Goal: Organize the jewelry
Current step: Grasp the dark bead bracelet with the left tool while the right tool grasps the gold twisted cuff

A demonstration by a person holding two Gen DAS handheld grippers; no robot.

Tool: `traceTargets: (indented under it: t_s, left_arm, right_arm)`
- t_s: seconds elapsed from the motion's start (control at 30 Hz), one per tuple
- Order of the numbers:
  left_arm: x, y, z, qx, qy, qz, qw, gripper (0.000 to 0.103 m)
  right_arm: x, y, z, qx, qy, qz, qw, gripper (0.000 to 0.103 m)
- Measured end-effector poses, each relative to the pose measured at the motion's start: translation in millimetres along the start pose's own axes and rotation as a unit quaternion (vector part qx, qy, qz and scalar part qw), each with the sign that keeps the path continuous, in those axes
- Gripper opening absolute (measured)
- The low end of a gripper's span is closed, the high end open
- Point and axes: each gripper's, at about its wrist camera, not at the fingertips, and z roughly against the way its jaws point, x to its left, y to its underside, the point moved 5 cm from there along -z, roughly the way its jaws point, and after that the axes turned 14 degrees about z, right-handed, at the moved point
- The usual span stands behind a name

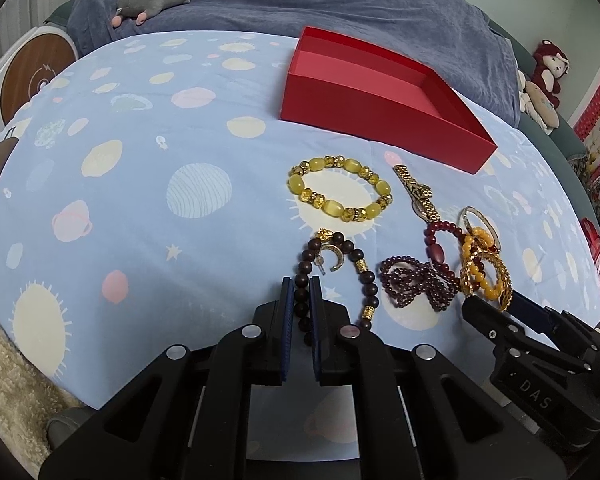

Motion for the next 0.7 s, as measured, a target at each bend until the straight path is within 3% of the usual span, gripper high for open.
traceTargets:
  t_s: [0.33, 0.57, 0.63, 0.7]
  left_arm:
    - [-6, 0, 26, -0.010, 0.026, 0.003, 0.9996, 0.008]
    - [-4, 3, 24, -0.002, 0.018, 0.004, 0.9998, 0.008]
    - [-4, 3, 23, -0.001, 0.016, 0.005, 0.9999, 0.008]
    - [-3, 3, 21, 0.001, 0.014, 0.006, 0.9999, 0.008]
  right_arm:
    - [-10, 4, 30, -0.028, -0.015, -0.012, 0.999, 0.049]
    - [-13, 17, 19, 0.004, -0.022, -0.019, 1.000, 0.049]
    - [-13, 18, 15, 0.011, -0.023, -0.018, 1.000, 0.054]
    - [-12, 18, 14, 0.012, -0.016, -0.016, 1.000, 0.066]
